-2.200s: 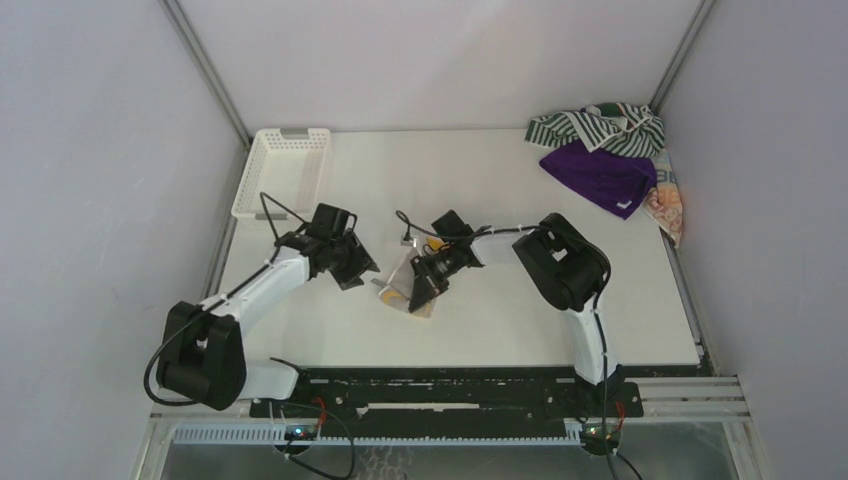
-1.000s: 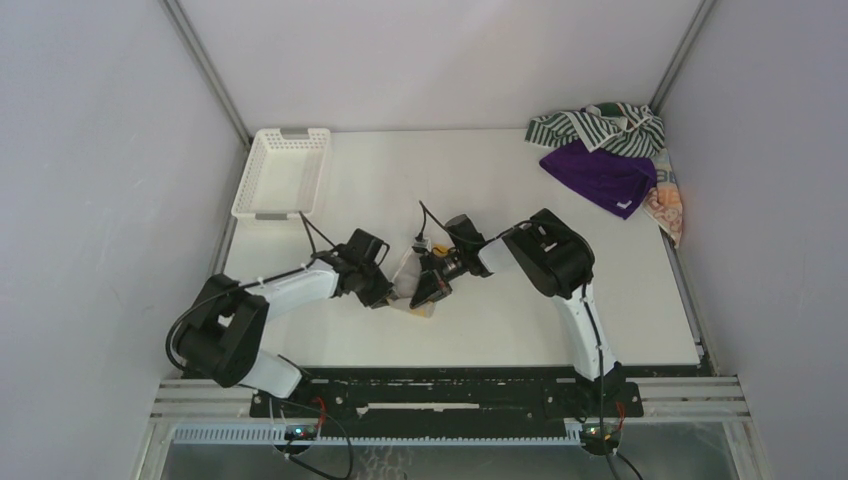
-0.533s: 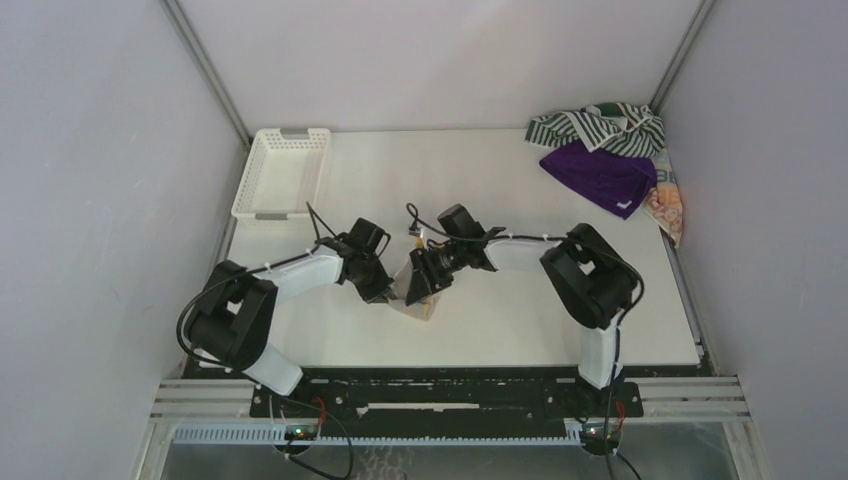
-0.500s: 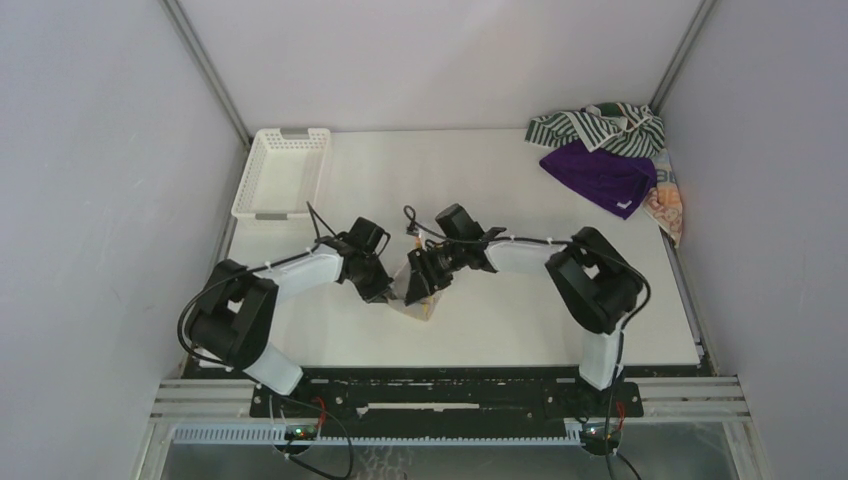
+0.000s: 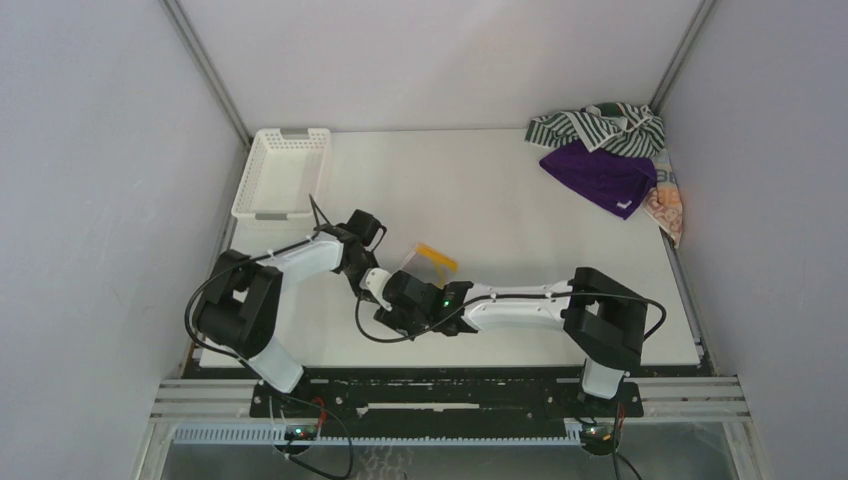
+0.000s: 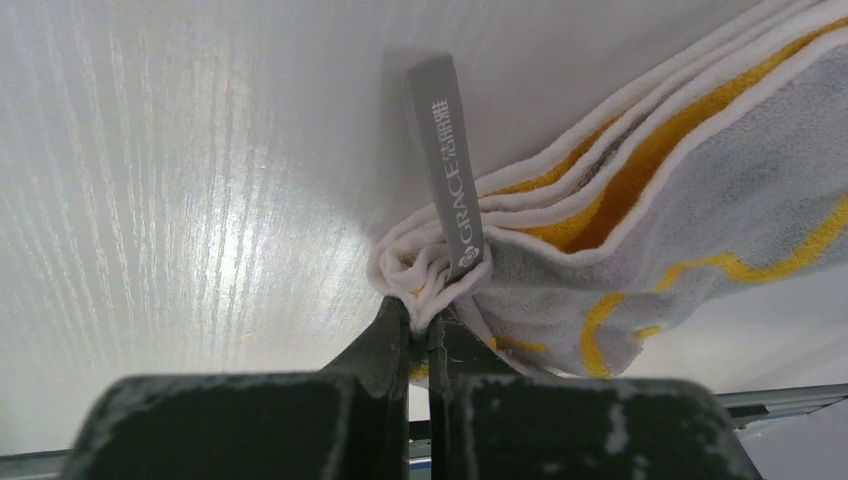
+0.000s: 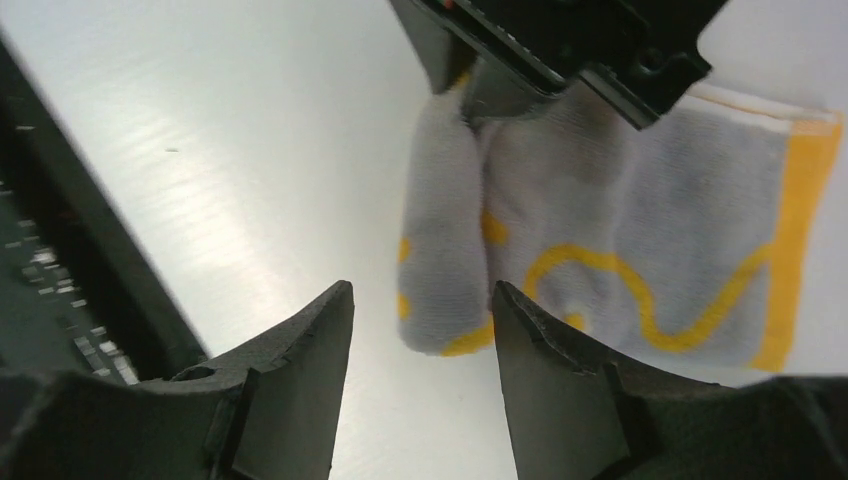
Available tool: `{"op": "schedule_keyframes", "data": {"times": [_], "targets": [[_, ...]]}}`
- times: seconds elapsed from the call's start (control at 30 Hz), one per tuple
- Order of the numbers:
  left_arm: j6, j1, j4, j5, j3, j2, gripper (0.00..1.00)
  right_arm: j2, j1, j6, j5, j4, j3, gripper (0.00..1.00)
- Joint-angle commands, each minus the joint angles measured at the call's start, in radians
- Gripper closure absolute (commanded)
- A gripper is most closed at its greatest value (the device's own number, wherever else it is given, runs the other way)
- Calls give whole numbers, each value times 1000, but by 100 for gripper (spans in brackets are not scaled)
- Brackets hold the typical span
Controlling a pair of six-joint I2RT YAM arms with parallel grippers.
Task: Roll the towels
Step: Roll the towel at the center of the board.
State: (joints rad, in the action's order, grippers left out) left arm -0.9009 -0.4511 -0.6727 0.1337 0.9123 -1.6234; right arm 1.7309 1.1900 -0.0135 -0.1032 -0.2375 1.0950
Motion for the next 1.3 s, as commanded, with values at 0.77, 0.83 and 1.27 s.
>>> {"op": "schedule_keyframes", "data": {"times": [0.77, 0.83, 1.27], "targets": [[35, 17, -42, -12, 20, -37, 100, 149, 168, -76, -470, -78, 152, 43], [37, 17, -43, -12, 22, -36, 100, 159, 173, -85, -471, -83, 163, 44], [40, 19, -44, -12, 22, -44, 100, 302, 204, -59, -428, -188, 203, 53]]}}
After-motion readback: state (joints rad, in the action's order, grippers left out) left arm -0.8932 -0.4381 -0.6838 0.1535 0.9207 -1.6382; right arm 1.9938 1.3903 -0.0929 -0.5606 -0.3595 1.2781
